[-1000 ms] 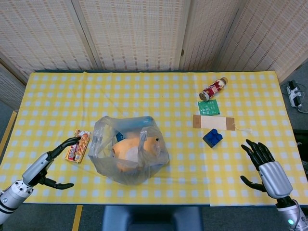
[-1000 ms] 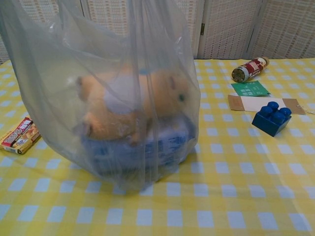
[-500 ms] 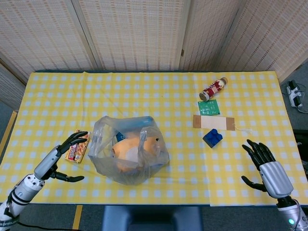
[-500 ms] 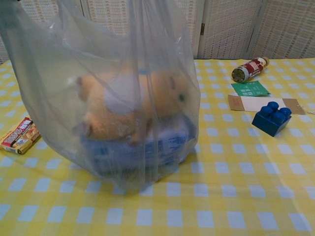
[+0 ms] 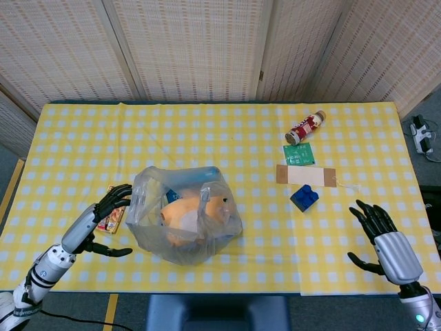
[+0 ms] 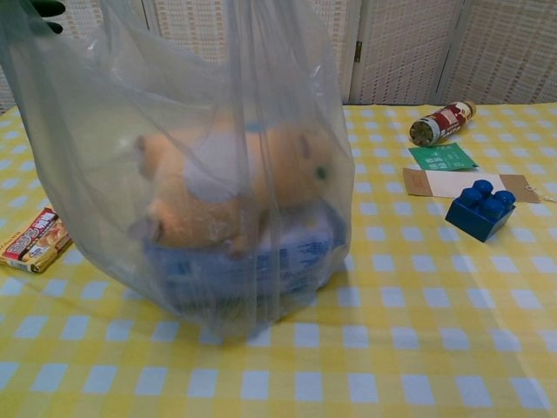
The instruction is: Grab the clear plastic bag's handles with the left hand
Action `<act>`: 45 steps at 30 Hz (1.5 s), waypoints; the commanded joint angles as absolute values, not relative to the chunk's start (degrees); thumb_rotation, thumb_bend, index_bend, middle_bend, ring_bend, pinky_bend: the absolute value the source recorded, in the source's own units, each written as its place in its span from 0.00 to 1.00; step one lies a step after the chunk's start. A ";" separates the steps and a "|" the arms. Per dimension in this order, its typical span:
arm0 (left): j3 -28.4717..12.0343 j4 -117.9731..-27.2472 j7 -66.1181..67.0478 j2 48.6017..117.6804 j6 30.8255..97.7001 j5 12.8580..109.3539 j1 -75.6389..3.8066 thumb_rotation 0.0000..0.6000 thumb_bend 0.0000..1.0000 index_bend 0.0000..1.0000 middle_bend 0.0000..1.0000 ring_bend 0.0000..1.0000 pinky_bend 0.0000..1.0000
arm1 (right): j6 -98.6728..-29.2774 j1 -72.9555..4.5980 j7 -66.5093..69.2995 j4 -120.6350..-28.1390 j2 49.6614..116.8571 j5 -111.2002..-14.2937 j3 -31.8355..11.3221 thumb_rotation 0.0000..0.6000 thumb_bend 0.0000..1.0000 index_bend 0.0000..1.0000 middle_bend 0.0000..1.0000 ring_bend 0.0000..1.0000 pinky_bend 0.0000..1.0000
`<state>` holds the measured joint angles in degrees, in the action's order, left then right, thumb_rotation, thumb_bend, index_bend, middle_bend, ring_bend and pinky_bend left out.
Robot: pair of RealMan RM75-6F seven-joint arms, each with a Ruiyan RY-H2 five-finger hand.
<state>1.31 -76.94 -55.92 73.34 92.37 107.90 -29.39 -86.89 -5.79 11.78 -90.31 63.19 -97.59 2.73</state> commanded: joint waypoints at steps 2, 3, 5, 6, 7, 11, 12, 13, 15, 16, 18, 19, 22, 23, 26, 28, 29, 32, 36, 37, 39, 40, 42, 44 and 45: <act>1.55 -78.15 -55.05 73.28 91.98 108.54 -30.22 1.00 0.12 0.22 0.13 0.05 0.00 | -87.63 -5.53 12.27 -90.31 62.95 -97.84 2.73 1.00 0.27 0.00 0.00 0.00 0.00; 1.45 -78.54 -54.59 73.30 91.90 108.59 -30.49 1.00 0.12 0.22 0.14 0.05 0.01 | -87.81 -5.45 12.49 -90.34 62.86 -97.98 2.78 1.00 0.27 0.00 0.00 0.00 0.00; 1.43 -79.14 -53.59 73.19 91.45 108.86 -31.07 1.00 0.12 0.22 0.14 0.06 0.01 | -87.79 -5.45 12.88 -90.34 62.67 -98.11 2.89 1.00 0.27 0.00 0.00 0.00 0.00; 1.48 -79.53 -53.37 73.12 91.25 109.02 -31.34 1.00 0.12 0.22 0.14 0.06 0.01 | -87.71 -5.47 13.16 -90.34 62.58 -98.12 2.96 1.00 0.27 0.00 0.00 0.00 0.00; 1.57 -79.94 -53.22 73.02 91.04 109.19 -31.60 1.00 0.12 0.22 0.14 0.06 0.02 | -87.68 -5.49 13.39 -90.32 62.51 -98.12 2.97 1.00 0.27 0.00 0.00 0.00 0.00; 1.81 -81.68 -51.95 72.93 90.58 109.89 -32.49 1.00 0.12 0.23 0.14 0.06 0.02 | -88.15 -5.44 13.81 -90.17 62.50 -98.34 2.85 1.00 0.27 0.00 0.00 0.00 0.00; 1.79 -81.97 -51.65 73.01 90.60 109.93 -32.60 1.00 0.12 0.23 0.15 0.06 0.03 | -88.27 -5.40 13.83 -90.14 62.51 -98.42 2.85 1.00 0.27 0.00 0.00 0.00 0.00; 1.73 -82.18 -51.27 73.13 90.56 109.93 -32.72 1.00 0.12 0.24 0.15 0.07 0.04 | -88.37 -5.36 13.85 -90.12 62.51 -98.50 2.86 1.00 0.27 0.00 0.00 0.00 0.00; 1.72 -82.63 -50.84 73.35 90.19 109.89 -33.13 1.00 0.12 0.24 0.16 0.08 0.05 | -88.54 -5.30 13.97 -90.11 62.47 -98.76 2.97 1.00 0.27 0.00 0.00 0.00 0.00; 1.74 -82.82 -50.86 73.40 89.93 109.84 -33.36 1.00 0.12 0.24 0.16 0.08 0.05 | -88.63 -5.27 14.00 -90.11 62.44 -98.92 3.04 1.00 0.27 0.00 0.00 0.00 0.00; 1.73 -83.15 -50.72 73.50 89.16 109.65 -33.95 1.00 0.12 0.24 0.16 0.08 0.05 | -88.95 -5.17 13.98 -90.16 62.42 -99.24 3.12 1.00 0.27 0.00 0.00 0.00 0.00; 1.74 -83.30 -50.74 73.50 88.78 109.59 -34.24 1.00 0.12 0.24 0.16 0.08 0.05 | -89.04 -5.13 13.98 -90.18 62.40 -99.35 3.15 1.00 0.27 0.00 0.00 0.00 0.00; 1.68 -83.61 -50.40 73.63 87.67 109.43 -35.15 1.00 0.12 0.24 0.16 0.08 0.05 | -89.30 -5.02 13.95 -90.18 62.39 -99.51 3.19 1.00 0.27 0.00 0.00 0.00 0.00; 1.67 -83.71 -50.30 73.70 87.31 109.39 -35.43 1.00 0.12 0.24 0.16 0.08 0.05 | -89.37 -4.99 13.99 -90.17 62.39 -99.52 3.18 1.00 0.27 0.00 0.00 0.00 0.00; 1.52 -84.13 -50.44 73.88 85.95 109.04 -36.53 1.00 0.12 0.24 0.16 0.08 0.05 | -89.41 -4.97 14.03 -90.17 62.40 -99.62 3.22 1.00 0.27 0.00 0.00 0.00 0.00; 1.27 -84.49 -50.13 73.92 85.01 108.85 -37.36 1.00 0.12 0.24 0.16 0.08 0.05 | -89.32 -5.02 14.06 -90.17 62.43 -99.72 3.28 1.00 0.27 0.00 0.00 0.00 0.00; 1.16 -84.91 -49.81 73.76 84.44 108.72 -37.79 1.00 0.12 0.24 0.17 0.09 0.06 | -89.28 -5.04 14.13 -90.19 62.44 -99.71 3.28 1.00 0.27 0.00 0.00 0.00 0.00; 0.63 -86.54 -48.41 73.23 82.97 108.07 -38.80 1.00 0.12 0.24 0.17 0.10 0.09 | -89.33 -5.03 14.30 -90.18 62.45 -99.71 3.27 1.00 0.27 0.00 0.00 0.00 0.00; 0.55 -89.07 -49.13 72.37 80.93 107.69 -40.37 1.00 0.12 0.24 0.18 0.10 0.11 | -89.46 -5.03 14.40 -90.05 62.47 -99.88 3.28 1.00 0.27 0.00 0.00 0.00 0.00; 0.62 -89.61 -49.87 72.21 80.47 107.63 -40.77 1.00 0.12 0.24 0.17 0.10 0.11 | -89.54 -5.04 14.53 -89.98 62.53 -99.92 3.25 1.00 0.27 0.00 0.00 0.00 0.00; 0.85 -90.62 -52.61 71.71 79.47 107.45 -41.78 1.00 0.12 0.24 0.17 0.10 0.11 | -90.26 -5.04 15.20 -89.61 63.00 -100.44 3.11 1.00 0.26 0.00 0.00 0.00 0.00; 0.97 -90.86 -53.77 71.42 78.94 107.36 -42.25 1.00 0.12 0.24 0.17 0.10 0.11 | -90.67 -5.04 15.62 -89.42 63.16 -100.78 3.07 1.00 0.27 0.00 0.00 0.00 0.00; 1.07 -91.15 -55.32 70.87 77.89 107.12 -43.12 1.00 0.12 0.24 0.17 0.10 0.11 | -91.58 -4.88 15.94 -88.91 63.50 -101.21 2.94 1.00 0.27 0.00 0.00 0.00 0.00; 1.07 -91.62 -57.01 70.71 77.17 106.89 -43.93 1.00 0.12 0.23 0.17 0.10 0.11 | -92.28 -4.65 16.23 -88.46 63.75 -101.33 2.86 1.00 0.27 0.00 0.00 0.00 0.00; 1.06 -91.80 -58.10 70.87 76.94 106.84 -44.36 1.00 0.11 0.23 0.17 0.10 0.11 | -92.54 -4.58 16.46 -88.31 63.83 -101.32 2.81 1.00 0.27 0.00 0.00 0.00 0.00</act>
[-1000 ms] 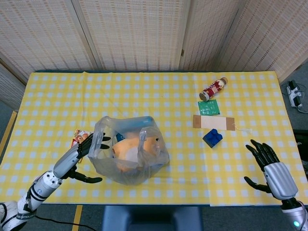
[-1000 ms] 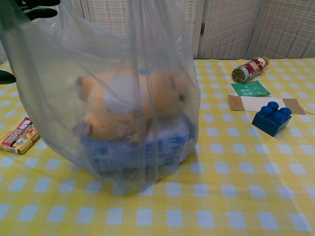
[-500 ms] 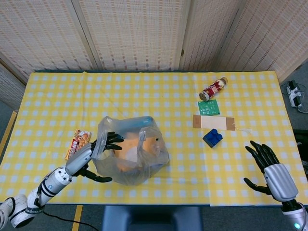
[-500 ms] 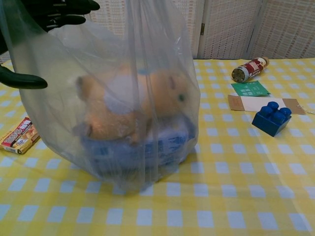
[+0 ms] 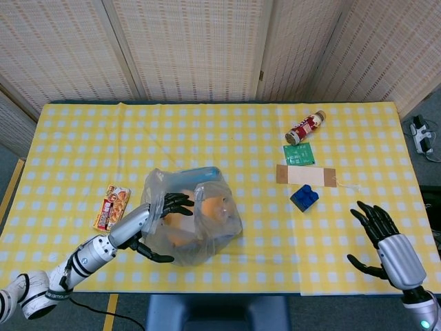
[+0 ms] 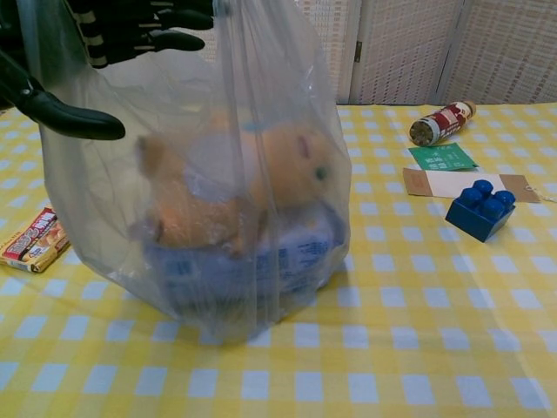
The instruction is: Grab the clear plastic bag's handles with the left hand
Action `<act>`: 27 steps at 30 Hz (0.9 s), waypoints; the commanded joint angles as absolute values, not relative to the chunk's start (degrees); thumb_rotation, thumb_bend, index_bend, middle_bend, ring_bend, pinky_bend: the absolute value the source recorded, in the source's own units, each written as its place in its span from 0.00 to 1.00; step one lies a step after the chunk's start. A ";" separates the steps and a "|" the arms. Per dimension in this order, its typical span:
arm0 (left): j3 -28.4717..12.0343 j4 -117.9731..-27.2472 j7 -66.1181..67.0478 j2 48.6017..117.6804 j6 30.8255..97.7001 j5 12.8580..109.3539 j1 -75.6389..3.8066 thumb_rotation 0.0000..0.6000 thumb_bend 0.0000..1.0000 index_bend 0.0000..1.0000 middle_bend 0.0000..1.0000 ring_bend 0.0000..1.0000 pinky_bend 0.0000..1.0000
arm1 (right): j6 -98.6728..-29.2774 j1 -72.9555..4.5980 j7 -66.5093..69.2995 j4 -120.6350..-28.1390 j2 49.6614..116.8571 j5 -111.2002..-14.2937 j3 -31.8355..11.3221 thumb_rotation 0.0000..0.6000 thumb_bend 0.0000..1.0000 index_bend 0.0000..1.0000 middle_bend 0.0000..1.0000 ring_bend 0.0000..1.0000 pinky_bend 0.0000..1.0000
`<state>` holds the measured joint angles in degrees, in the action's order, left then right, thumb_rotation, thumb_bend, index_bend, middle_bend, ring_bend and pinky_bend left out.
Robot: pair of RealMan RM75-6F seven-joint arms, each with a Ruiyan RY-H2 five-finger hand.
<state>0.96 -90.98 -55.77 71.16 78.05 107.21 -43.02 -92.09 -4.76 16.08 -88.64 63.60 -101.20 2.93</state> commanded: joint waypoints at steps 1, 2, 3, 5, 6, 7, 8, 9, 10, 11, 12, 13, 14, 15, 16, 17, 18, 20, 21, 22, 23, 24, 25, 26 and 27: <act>1.09 -91.90 -59.12 71.02 76.74 106.82 -44.72 1.00 0.11 0.23 0.17 0.10 0.11 | -92.70 -4.54 16.58 -88.21 63.88 -101.34 2.78 1.00 0.27 0.00 0.00 0.00 0.00; 1.16 -91.96 -60.44 71.17 76.37 106.86 -45.25 1.00 0.11 0.23 0.18 0.10 0.11 | -92.76 -4.55 16.72 -88.12 63.91 -101.40 2.80 1.00 0.27 0.00 0.00 0.00 0.00; 1.20 -91.95 -61.35 71.26 76.08 106.88 -45.66 1.00 0.11 0.23 0.18 0.10 0.10 | -92.78 -4.54 16.78 -88.08 63.94 -101.51 2.87 1.00 0.27 0.00 0.00 0.00 0.00; 1.13 -91.80 -62.77 71.46 75.56 106.87 -46.51 1.00 0.11 0.23 0.17 0.09 0.10 | -92.81 -4.56 16.83 -88.01 63.96 -101.74 2.99 1.00 0.27 0.00 0.00 0.00 0.00; 1.09 -91.77 -63.16 71.54 75.30 106.82 -46.85 1.00 0.11 0.23 0.17 0.09 0.10 | -92.85 -4.55 16.86 -88.01 63.96 -101.77 3.01 1.00 0.27 0.00 0.00 0.00 0.00; 1.07 -91.78 -63.53 71.58 75.01 106.77 -47.20 1.00 0.11 0.23 0.17 0.09 0.10 | -92.91 -4.53 16.87 -88.00 63.96 -101.77 3.01 1.00 0.27 0.00 0.00 0.00 0.00; 1.02 -91.85 -63.97 71.60 74.55 106.64 -47.66 1.00 0.11 0.22 0.17 0.09 0.09 | -92.93 -4.52 16.89 -87.98 63.97 -101.76 3.01 1.00 0.27 0.00 0.00 0.00 0.00; 1.01 -91.93 -64.37 71.58 74.15 106.54 -48.03 1.00 0.11 0.22 0.18 0.08 0.09 | -92.93 -4.52 16.91 -87.97 63.97 -101.74 3.02 1.00 0.27 0.00 0.00 0.00 0.00; 1.01 -92.02 -64.75 71.55 73.75 106.45 -48.40 1.00 0.11 0.22 0.18 0.08 0.09 | -92.90 -4.53 16.96 -87.97 63.96 -101.73 3.03 1.00 0.27 0.00 0.00 0.00 0.00; 1.02 -92.15 -65.25 71.51 73.39 106.35 -48.76 1.00 0.11 0.22 0.18 0.08 0.09 | -92.85 -4.56 17.02 -87.97 63.95 -101.72 3.04 1.00 0.27 0.00 0.00 0.00 0.00; 1.02 -92.32 -65.92 71.39 72.97 106.20 -49.20 1.00 0.11 0.22 0.18 0.08 0.09 | -92.81 -4.60 17.08 -87.96 63.92 -101.77 3.08 1.00 0.27 0.00 0.00 0.00 0.00; 0.98 -92.38 -66.25 71.33 72.77 106.06 -49.46 1.00 0.11 0.22 0.17 0.08 0.09 | -92.81 -4.60 17.07 -87.94 63.92 -101.81 3.10 1.00 0.27 0.00 0.00 0.00 0.00; 0.96 -92.42 -66.54 71.28 72.58 105.92 -49.68 1.00 0.11 0.22 0.17 0.08 0.09 | -92.81 -4.60 17.07 -87.94 63.91 -101.84 3.13 1.00 0.27 0.00 0.00 0.00 0.00; 0.95 -92.48 -67.12 71.20 72.37 105.68 -49.95 1.00 0.11 0.22 0.17 0.07 0.09 | -92.80 -4.60 17.10 -87.94 63.89 -101.84 3.15 1.00 0.27 0.00 0.00 0.00 0.00; 0.94 -92.51 -67.65 71.16 72.20 105.44 -50.14 1.00 0.11 0.22 0.17 0.07 0.09 | -92.80 -4.60 17.12 -87.94 63.88 -101.83 3.17 1.00 0.27 0.00 0.00 0.00 0.00; 0.94 -92.51 -68.26 71.11 72.01 105.20 -50.33 1.00 0.11 0.22 0.17 0.07 0.09 | -92.80 -4.59 17.14 -87.94 63.86 -101.81 3.18 1.00 0.27 0.00 0.00 0.00 0.00; 0.93 -92.50 -69.34 71.05 71.72 104.81 -50.61 1.00 0.11 0.22 0.17 0.07 0.09 | -92.79 -4.60 17.16 -87.94 63.85 -101.81 3.19 1.00 0.27 0.00 0.00 0.00 0.00; 1.06 -92.63 -73.59 70.62 71.43 104.17 -51.23 1.00 0.11 0.22 0.17 0.07 0.10 | -92.65 -4.65 17.20 -87.91 63.79 -101.75 3.22 1.00 0.27 0.00 0.00 0.00 0.00; 0.96 -92.39 -75.64 70.38 71.48 103.72 -51.45 1.00 0.11 0.21 0.17 0.07 0.10 | -92.55 -4.67 17.29 -87.91 63.77 -101.66 3.23 1.00 0.27 0.00 0.00 0.00 0.00; 0.81 -91.90 -77.05 70.24 71.49 103.24 -51.59 1.00 0.11 0.21 0.17 0.07 0.10 | -92.46 -4.70 17.40 -87.91 63.73 -101.55 3.22 1.00 0.27 0.00 0.00 0.00 0.00; 0.68 -91.36 -78.67 70.15 71.48 102.70 -51.74 1.00 0.11 0.21 0.17 0.07 0.09 | -92.40 -4.70 17.52 -87.92 63.68 -101.41 3.20 1.00 0.27 0.00 0.00 0.00 0.00; 0.66 -91.06 -79.73 70.08 71.48 102.51 -51.85 1.00 0.11 0.21 0.17 0.07 0.09 | -92.41 -4.70 17.57 -87.93 63.64 -101.36 3.19 1.00 0.27 0.00 0.00 0.00 0.00; 0.70 -90.82 -80.54 70.02 71.52 102.53 -51.97 1.00 0.11 0.21 0.17 0.07 0.09 | -92.45 -4.68 17.58 -87.93 63.62 -101.35 3.18 1.00 0.27 0.00 0.00 0.00 0.00; 0.78 -90.63 -81.16 69.99 71.61 102.65 -52.06 1.00 0.11 0.21 0.17 0.07 0.09 | -92.53 -4.65 17.56 -87.94 63.60 -101.39 3.19 1.00 0.27 0.00 0.00 0.00 0.00; 0.85 -90.44 -81.84 70.04 71.82 102.80 -52.14 1.00 0.11 0.20 0.17 0.07 0.09 | -92.66 -4.58 17.53 -87.96 63.58 -101.47 3.24 1.00 0.27 0.00 0.00 0.00 0.00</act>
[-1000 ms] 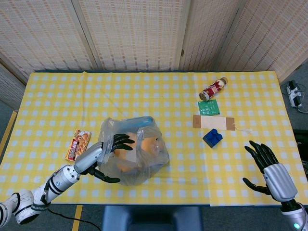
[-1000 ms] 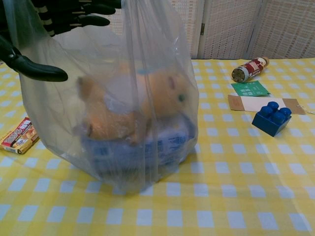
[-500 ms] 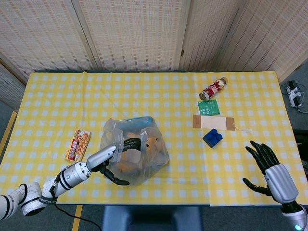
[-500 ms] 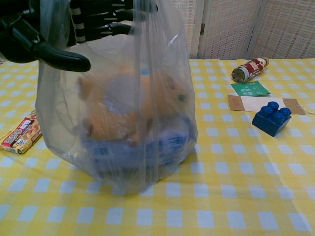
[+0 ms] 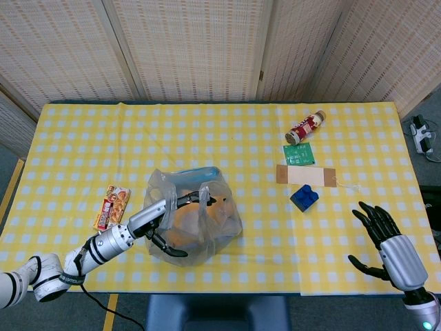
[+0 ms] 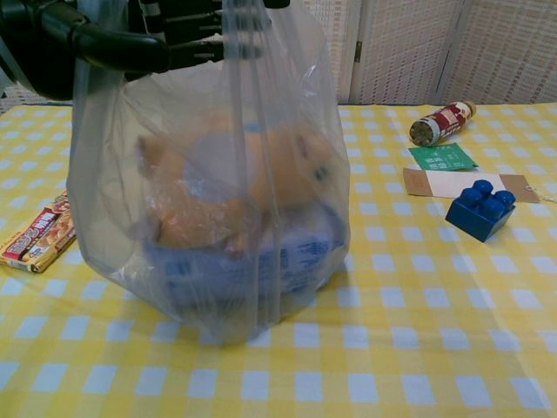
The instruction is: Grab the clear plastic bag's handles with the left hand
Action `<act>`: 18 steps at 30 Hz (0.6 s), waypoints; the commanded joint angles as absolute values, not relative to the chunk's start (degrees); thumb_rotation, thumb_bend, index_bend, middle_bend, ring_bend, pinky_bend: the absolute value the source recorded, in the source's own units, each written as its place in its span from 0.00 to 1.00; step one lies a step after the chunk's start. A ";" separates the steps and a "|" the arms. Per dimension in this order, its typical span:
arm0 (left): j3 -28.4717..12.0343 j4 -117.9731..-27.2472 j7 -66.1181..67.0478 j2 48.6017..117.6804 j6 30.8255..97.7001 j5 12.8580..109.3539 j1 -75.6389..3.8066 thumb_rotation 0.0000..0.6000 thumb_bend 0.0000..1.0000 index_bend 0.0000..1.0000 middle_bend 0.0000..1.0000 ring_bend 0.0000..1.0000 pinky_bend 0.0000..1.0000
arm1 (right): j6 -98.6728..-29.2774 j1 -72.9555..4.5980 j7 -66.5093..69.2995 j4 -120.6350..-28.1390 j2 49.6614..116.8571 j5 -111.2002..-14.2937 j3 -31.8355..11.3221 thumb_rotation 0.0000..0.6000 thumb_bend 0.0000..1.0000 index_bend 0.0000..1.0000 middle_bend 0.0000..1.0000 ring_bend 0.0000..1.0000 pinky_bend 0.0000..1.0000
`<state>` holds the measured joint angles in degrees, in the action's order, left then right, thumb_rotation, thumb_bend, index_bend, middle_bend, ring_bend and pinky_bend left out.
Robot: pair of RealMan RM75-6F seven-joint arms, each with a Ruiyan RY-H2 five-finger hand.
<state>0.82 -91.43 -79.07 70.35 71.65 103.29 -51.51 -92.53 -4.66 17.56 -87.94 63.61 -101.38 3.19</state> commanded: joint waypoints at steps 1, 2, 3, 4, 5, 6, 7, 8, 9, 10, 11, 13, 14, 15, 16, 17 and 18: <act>0.87 -90.35 -82.47 70.11 71.99 102.81 -52.17 1.00 0.11 0.20 0.17 0.07 0.10 | -92.76 -4.53 17.50 -87.98 63.56 -101.54 3.27 1.00 0.27 0.00 0.00 0.00 0.00; 0.88 -90.15 -83.14 70.20 72.11 102.74 -52.23 1.00 0.11 0.20 0.17 0.07 0.10 | -92.89 -4.46 17.47 -87.98 63.55 -101.59 3.29 1.00 0.27 0.00 0.00 0.00 0.00; 0.91 -89.95 -83.33 70.25 72.08 102.71 -52.30 1.00 0.11 0.21 0.17 0.07 0.10 | -93.01 -4.41 17.49 -87.97 63.54 -101.63 3.30 1.00 0.27 0.00 0.00 0.00 0.00; 0.97 -89.80 -83.39 70.32 71.97 102.72 -52.38 1.00 0.11 0.21 0.17 0.07 0.10 | -93.12 -4.37 17.50 -87.96 63.53 -101.64 3.29 1.00 0.27 0.00 0.00 0.00 0.00; 1.06 -89.74 -83.46 70.37 71.87 102.79 -52.47 1.00 0.11 0.21 0.17 0.07 0.10 | -93.18 -4.35 17.51 -87.96 63.53 -101.60 3.25 1.00 0.27 0.00 0.00 0.00 0.00; 1.17 -89.78 -83.54 70.36 71.81 102.91 -52.56 1.00 0.11 0.21 0.17 0.07 0.10 | -93.17 -4.37 17.56 -87.93 63.53 -101.55 3.21 1.00 0.27 0.00 0.00 0.00 0.00; 1.33 -89.94 -83.63 70.33 71.69 103.10 -52.70 1.00 0.11 0.20 0.17 0.07 0.10 | -93.12 -4.40 17.65 -87.87 63.53 -101.51 3.20 1.00 0.27 0.00 0.00 0.00 0.00; 1.49 -90.17 -83.69 70.23 71.58 103.35 -52.86 1.00 0.11 0.20 0.17 0.06 0.10 | -93.07 -4.42 17.72 -87.82 63.54 -101.53 3.23 1.00 0.27 0.00 0.00 0.00 0.00; 1.60 -90.39 -83.76 70.13 71.50 103.51 -53.00 1.00 0.11 0.20 0.17 0.06 0.10 | -93.00 -4.45 17.76 -87.80 63.54 -101.54 3.25 1.00 0.27 0.00 0.00 0.00 0.00; 1.70 -90.65 -83.91 70.01 71.42 103.69 -53.15 1.00 0.11 0.20 0.17 0.06 0.10 | -92.93 -4.49 17.78 -87.82 63.53 -101.57 3.27 1.00 0.27 0.00 0.00 0.00 0.00; 1.80 -90.90 -83.99 69.89 71.35 103.89 -53.32 1.00 0.11 0.20 0.17 0.06 0.11 | -92.92 -4.48 17.79 -87.82 63.53 -101.59 3.30 1.00 0.27 0.00 0.00 0.00 0.00; 1.93 -91.44 -83.94 69.75 71.22 104.24 -53.66 1.00 0.11 0.19 0.17 0.07 0.11 | -93.03 -4.43 17.81 -87.80 63.52 -101.68 3.34 1.00 0.27 0.00 0.00 0.00 0.00; 1.94 -91.68 -83.88 69.72 71.13 104.28 -53.79 1.00 0.11 0.19 0.17 0.08 0.12 | -93.10 -4.41 17.85 -87.79 63.51 -101.69 3.34 1.00 0.27 0.00 0.00 0.00 0.00; 1.93 -91.95 -83.86 69.70 71.02 104.29 -53.95 1.00 0.11 0.19 0.17 0.08 0.12 | -93.15 -4.39 17.88 -87.79 63.51 -101.73 3.35 1.00 0.27 0.00 0.00 0.00 0.00; 1.98 -92.34 -84.28 69.63 70.80 104.37 -54.25 1.00 0.11 0.19 0.17 0.08 0.12 | -93.22 -4.37 17.88 -87.79 63.49 -101.77 3.37 1.00 0.27 0.00 0.00 0.00 0.00; 2.01 -92.58 -84.69 69.53 70.60 104.39 -54.51 1.00 0.11 0.19 0.17 0.08 0.12 | -93.28 -4.35 17.90 -87.80 63.48 -101.83 3.39 1.00 0.27 0.00 0.00 0.00 0.00; 2.04 -92.88 -85.18 69.40 70.28 104.45 -54.88 1.00 0.11 0.19 0.17 0.07 0.12 | -93.38 -4.31 17.91 -87.81 63.47 -101.88 3.40 1.00 0.27 0.00 0.00 0.00 0.00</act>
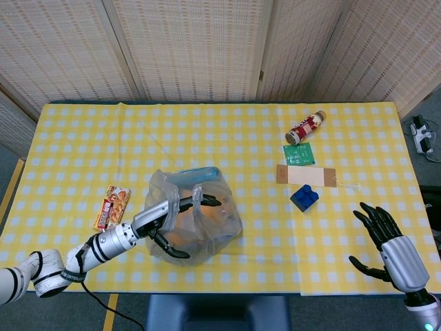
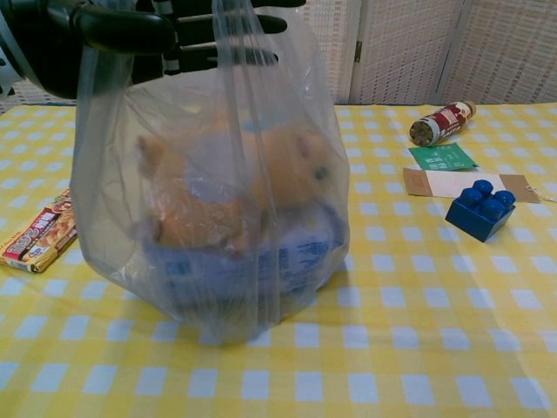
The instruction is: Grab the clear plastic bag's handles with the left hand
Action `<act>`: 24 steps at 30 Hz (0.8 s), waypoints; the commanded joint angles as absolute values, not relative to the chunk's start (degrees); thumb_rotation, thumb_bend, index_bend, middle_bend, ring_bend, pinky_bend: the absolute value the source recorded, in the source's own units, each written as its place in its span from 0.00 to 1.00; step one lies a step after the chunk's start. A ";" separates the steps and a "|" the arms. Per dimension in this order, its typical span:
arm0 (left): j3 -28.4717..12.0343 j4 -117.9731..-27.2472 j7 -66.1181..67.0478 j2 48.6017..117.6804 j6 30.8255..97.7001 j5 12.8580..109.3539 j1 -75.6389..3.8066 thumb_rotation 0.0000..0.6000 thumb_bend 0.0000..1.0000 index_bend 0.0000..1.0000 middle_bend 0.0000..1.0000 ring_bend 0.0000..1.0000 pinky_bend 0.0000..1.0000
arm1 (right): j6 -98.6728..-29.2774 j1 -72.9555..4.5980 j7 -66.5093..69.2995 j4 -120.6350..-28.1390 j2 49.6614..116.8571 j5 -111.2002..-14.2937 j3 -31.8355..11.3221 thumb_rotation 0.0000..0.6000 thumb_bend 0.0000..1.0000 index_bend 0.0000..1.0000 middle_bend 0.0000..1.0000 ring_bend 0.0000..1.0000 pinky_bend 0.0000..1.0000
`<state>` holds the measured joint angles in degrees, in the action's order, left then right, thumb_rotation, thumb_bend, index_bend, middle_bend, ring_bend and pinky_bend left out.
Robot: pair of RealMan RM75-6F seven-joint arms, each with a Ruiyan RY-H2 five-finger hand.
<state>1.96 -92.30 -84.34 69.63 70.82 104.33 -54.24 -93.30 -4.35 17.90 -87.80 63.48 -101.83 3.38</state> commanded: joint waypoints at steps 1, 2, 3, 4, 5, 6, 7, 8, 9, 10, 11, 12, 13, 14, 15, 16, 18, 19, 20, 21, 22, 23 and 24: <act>2.09 -93.15 -85.78 69.27 70.05 104.47 -55.17 1.00 0.11 0.18 0.17 0.07 0.12 | -93.47 -4.28 17.91 -87.81 63.46 -101.93 3.41 1.00 0.27 0.00 0.00 0.00 0.00; 2.14 -93.43 -86.51 69.11 69.80 104.53 -55.50 1.00 0.11 0.18 0.17 0.07 0.12 | -93.56 -4.26 17.91 -87.79 63.46 -101.97 3.40 1.00 0.27 0.00 0.00 0.00 0.00; 2.24 -93.77 -87.62 68.84 69.48 104.63 -55.96 1.00 0.11 0.18 0.17 0.06 0.12 | -93.61 -4.24 17.90 -87.76 63.46 -102.02 3.42 1.00 0.27 0.00 0.00 0.00 0.00; 2.31 -94.01 -88.54 68.63 69.26 104.68 -56.30 1.00 0.11 0.17 0.16 0.05 0.13 | -93.62 -4.23 17.94 -87.75 63.47 -102.05 3.44 1.00 0.27 0.00 0.00 0.00 0.00; 2.36 -94.23 -89.42 68.42 69.09 104.72 -56.62 1.00 0.11 0.17 0.16 0.05 0.13 | -93.62 -4.22 17.96 -87.73 63.48 -102.07 3.47 1.00 0.27 0.00 0.00 0.00 0.00; 2.37 -94.52 -90.41 68.16 68.93 104.74 -57.01 1.00 0.11 0.17 0.15 0.05 0.13 | -93.60 -4.23 17.97 -87.69 63.49 -102.11 3.50 1.00 0.27 0.00 0.00 0.00 0.00; 2.38 -94.80 -91.11 67.98 68.88 104.79 -57.27 1.00 0.11 0.17 0.15 0.05 0.13 | -93.60 -4.24 17.98 -87.68 63.50 -102.13 3.50 1.00 0.27 0.00 0.00 0.00 0.00; 2.40 -95.10 -91.88 67.78 68.88 104.87 -57.52 1.00 0.11 0.17 0.15 0.05 0.14 | -93.62 -4.23 18.00 -87.66 63.51 -102.16 3.52 1.00 0.27 0.00 0.00 0.00 0.00; 2.38 -95.47 -92.75 67.54 68.92 104.96 -57.84 1.00 0.11 0.17 0.15 0.05 0.14 | -93.62 -4.24 18.00 -87.66 63.51 -102.17 3.51 1.00 0.27 0.00 0.00 0.00 0.00; 2.33 -95.76 -93.43 67.39 68.96 105.00 -58.08 1.00 0.11 0.17 0.15 0.05 0.14 | -93.61 -4.25 17.98 -87.66 63.52 -102.18 3.52 1.00 0.27 0.00 0.00 0.00 0.00; 2.28 -96.06 -94.26 67.21 68.92 104.99 -58.37 1.00 0.11 0.17 0.15 0.05 0.15 | -93.60 -4.25 17.96 -87.67 63.53 -102.21 3.54 1.00 0.27 0.00 0.00 0.00 0.00; 2.21 -96.39 -95.32 66.94 68.75 104.96 -58.81 1.00 0.11 0.17 0.15 0.06 0.16 | -93.59 -4.26 17.94 -87.70 63.54 -102.27 3.57 1.00 0.27 0.00 0.00 0.00 0.00; 2.17 -96.63 -96.20 66.72 68.52 104.92 -59.19 1.00 0.11 0.17 0.15 0.06 0.17 | -93.58 -4.26 17.93 -87.71 63.54 -102.32 3.60 1.00 0.27 0.00 0.00 0.00 0.00; 2.15 -96.88 -97.19 66.43 68.20 104.82 -59.60 1.00 0.11 0.17 0.15 0.06 0.18 | -93.63 -4.25 17.96 -87.72 63.53 -102.36 3.62 1.00 0.27 0.00 0.00 0.00 0.00; 2.08 -97.24 -98.57 66.06 67.85 104.57 -60.07 1.00 0.11 0.17 0.15 0.06 0.19 | -93.76 -4.20 18.01 -87.73 63.50 -102.37 3.61 1.00 0.27 0.00 0.00 0.00 0.00; 2.10 -97.60 -99.80 65.70 67.61 104.35 -60.38 1.00 0.11 0.17 0.15 0.07 0.21 | -93.90 -4.15 18.06 -87.72 63.46 -102.40 3.60 1.00 0.27 0.00 0.00 0.00 0.00; 2.24 -98.59 -102.04 64.49 67.07 104.03 -60.98 1.00 0.11 0.18 0.17 0.10 0.25 | -94.30 -4.01 18.21 -87.67 63.37 -102.43 3.56 1.00 0.27 0.00 0.00 0.00 0.00; 2.37 -99.14 -102.76 63.93 67.00 104.06 -61.13 1.00 0.11 0.19 0.21 0.13 0.29 | -94.42 -3.96 18.26 -87.64 63.35 -102.40 3.53 1.00 0.27 0.00 0.00 0.00 0.00; 2.43 -99.81 -103.52 63.40 67.08 103.95 -61.18 1.00 0.11 0.20 0.25 0.17 0.32 | -94.48 -3.93 18.33 -87.61 63.34 -102.40 3.53 1.00 0.26 0.00 0.00 0.00 0.00; 2.45 -100.88 -104.70 62.80 67.37 103.68 -61.15 1.00 0.11 0.21 0.29 0.20 0.33 | -94.45 -3.95 18.42 -87.55 63.32 -102.40 3.54 1.00 0.27 0.00 0.00 0.00 0.00; 2.40 -101.74 -105.51 62.41 67.69 103.38 -61.04 1.00 0.11 0.23 0.33 0.22 0.35 | -94.37 -3.99 18.45 -87.51 63.32 -102.41 3.55 1.00 0.27 0.00 0.00 0.00 0.00; 2.14 -102.94 -105.58 61.92 67.64 102.40 -60.87 1.00 0.11 0.27 0.37 0.25 0.37 | -94.21 -4.06 18.41 -87.50 63.36 -102.45 3.59 1.00 0.27 0.00 0.00 0.00 0.00; 1.91 -104.00 -105.10 61.54 67.26 101.53 -60.82 1.00 0.11 0.29 0.40 0.27 0.38 | -94.09 -4.10 18.39 -87.50 63.39 -102.52 3.64 1.00 0.27 0.00 0.00 0.00 0.00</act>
<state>2.20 -102.21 -104.99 62.61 67.46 102.95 -60.83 -94.12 -4.08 18.40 -87.50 63.37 -102.50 3.63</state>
